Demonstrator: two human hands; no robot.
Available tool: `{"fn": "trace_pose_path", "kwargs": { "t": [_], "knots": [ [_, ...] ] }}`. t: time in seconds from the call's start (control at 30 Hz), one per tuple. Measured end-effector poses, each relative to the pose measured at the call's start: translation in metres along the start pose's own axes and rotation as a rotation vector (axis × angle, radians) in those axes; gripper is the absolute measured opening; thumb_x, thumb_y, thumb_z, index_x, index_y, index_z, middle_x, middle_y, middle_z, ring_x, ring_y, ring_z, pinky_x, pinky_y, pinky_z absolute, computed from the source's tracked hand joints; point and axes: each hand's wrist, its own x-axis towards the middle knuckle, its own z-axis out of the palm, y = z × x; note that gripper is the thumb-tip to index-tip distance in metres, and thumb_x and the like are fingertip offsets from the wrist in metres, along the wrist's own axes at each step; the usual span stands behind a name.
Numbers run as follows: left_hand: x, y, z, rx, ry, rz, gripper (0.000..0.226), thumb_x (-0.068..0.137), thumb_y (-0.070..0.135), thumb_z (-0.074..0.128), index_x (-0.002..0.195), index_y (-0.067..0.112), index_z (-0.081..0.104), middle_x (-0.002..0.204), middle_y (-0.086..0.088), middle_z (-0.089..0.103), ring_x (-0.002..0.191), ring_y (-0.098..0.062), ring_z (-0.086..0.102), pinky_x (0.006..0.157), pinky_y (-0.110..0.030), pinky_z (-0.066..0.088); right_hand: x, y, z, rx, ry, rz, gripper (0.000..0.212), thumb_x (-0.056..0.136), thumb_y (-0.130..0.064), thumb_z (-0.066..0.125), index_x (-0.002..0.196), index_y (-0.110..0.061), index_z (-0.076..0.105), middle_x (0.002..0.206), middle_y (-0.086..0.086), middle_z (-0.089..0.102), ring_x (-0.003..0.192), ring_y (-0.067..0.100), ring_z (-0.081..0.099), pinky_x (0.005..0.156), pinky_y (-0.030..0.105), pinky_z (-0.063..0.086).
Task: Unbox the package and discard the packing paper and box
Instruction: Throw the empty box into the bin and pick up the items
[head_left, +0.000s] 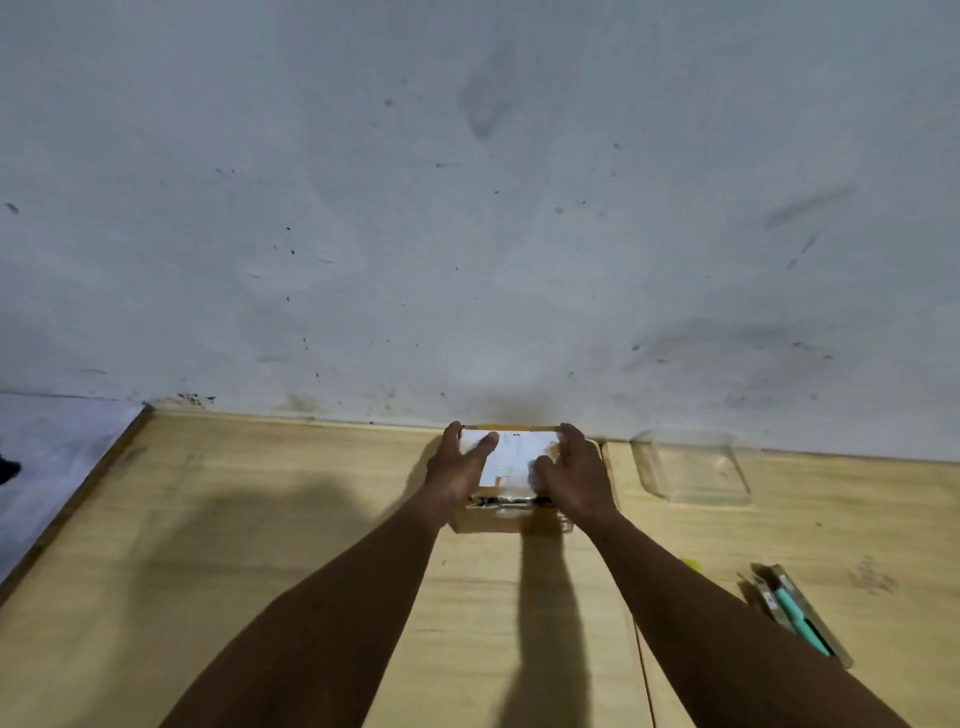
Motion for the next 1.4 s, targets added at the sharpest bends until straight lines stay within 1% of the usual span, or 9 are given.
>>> {"fn": "trace_pose_path", "kwargs": {
  "t": [0.07,0.13,0.23,0.43,0.53,0.6,0.8,1.03,1.4],
  "knots": [
    [-0.001,-0.012,0.008,0.028,0.009,0.064,0.075,0.094,0.048,0.059,0.156,0.031,0.020,0.161,0.004,0.028,0.143,-0.025,0.035,0.105,-0.029,0.033,-0.003,0.012,0.011,0.011,-0.019,-0.042,0.068,0.086,-0.041,0.060,0.147,-0.032,0.034,0.145,0.001,0.047,0.121,0.021,0.054,0.101,0.040,0.045],
    [-0.004,-0.022,0.014,0.035,0.047,0.118,0.077,0.094,0.048,0.060,0.156,0.034,0.017,0.161,0.005,0.027,0.143,-0.025,0.035,0.101,-0.027,0.032,-0.008,0.020,0.018,-0.015,0.014,-0.082,0.073,0.086,-0.058,0.058,0.150,-0.038,0.027,0.149,-0.005,0.045,0.132,0.018,0.048,0.107,0.043,0.042],
    [-0.002,-0.028,0.018,0.030,0.102,0.146,0.079,0.091,0.053,0.062,0.155,0.036,0.020,0.160,0.005,0.032,0.143,-0.024,0.038,0.108,-0.031,0.033,-0.009,0.020,0.020,-0.065,0.083,-0.094,0.085,0.080,-0.070,0.060,0.151,-0.037,0.026,0.153,-0.007,0.043,0.137,0.016,0.044,0.111,0.042,0.039],
    [0.000,-0.025,0.018,-0.013,0.100,0.123,0.080,0.090,0.049,0.066,0.155,0.031,0.023,0.159,0.003,0.034,0.141,-0.025,0.039,0.110,-0.036,0.036,-0.010,0.017,0.021,-0.058,0.108,-0.091,0.087,0.080,-0.068,0.062,0.152,-0.036,0.025,0.152,-0.003,0.044,0.136,0.020,0.045,0.109,0.045,0.040],
    [-0.005,-0.023,0.017,-0.050,0.095,0.095,0.072,0.090,0.045,0.067,0.151,0.029,0.032,0.153,0.000,0.042,0.135,-0.024,0.045,0.097,-0.030,0.043,-0.012,0.014,0.016,-0.070,0.086,-0.086,0.085,0.077,-0.073,0.060,0.148,-0.037,0.030,0.142,-0.003,0.053,0.129,0.021,0.052,0.105,0.046,0.045],
    [-0.013,-0.023,0.015,-0.068,0.100,0.098,0.070,0.091,0.043,0.067,0.151,0.029,0.034,0.152,0.001,0.042,0.135,-0.023,0.044,0.091,-0.026,0.040,-0.019,0.011,0.010,-0.081,0.084,-0.093,0.083,0.076,-0.075,0.060,0.145,-0.038,0.034,0.138,-0.004,0.057,0.124,0.020,0.055,0.102,0.045,0.048],
    [-0.054,-0.013,0.006,-0.118,0.090,0.117,0.070,0.087,0.044,0.071,0.148,0.034,0.037,0.151,0.002,0.045,0.135,-0.020,0.045,0.107,-0.039,0.045,-0.067,-0.007,-0.012,-0.058,0.155,-0.102,0.086,0.081,-0.064,0.065,0.152,-0.031,0.031,0.146,-0.006,0.050,0.132,0.015,0.048,0.106,0.035,0.040],
    [-0.136,-0.016,-0.008,-0.070,-0.029,0.190,0.070,0.088,0.042,0.070,0.149,0.031,0.037,0.151,0.004,0.045,0.137,-0.019,0.044,0.105,-0.028,0.038,-0.166,-0.007,-0.030,-0.069,0.259,-0.026,0.085,0.077,-0.069,0.061,0.149,-0.034,0.032,0.141,-0.003,0.054,0.129,0.019,0.051,0.105,0.041,0.043],
    [-0.276,-0.093,0.003,0.046,-0.091,0.049,0.071,0.090,0.045,0.067,0.150,0.029,0.033,0.155,-0.001,0.040,0.141,-0.025,0.039,0.111,-0.035,0.036,-0.325,0.040,-0.044,-0.225,0.189,0.081,0.081,0.081,-0.071,0.054,0.149,-0.033,0.030,0.140,0.004,0.056,0.125,0.027,0.054,0.096,0.041,0.046]
  ]
}}
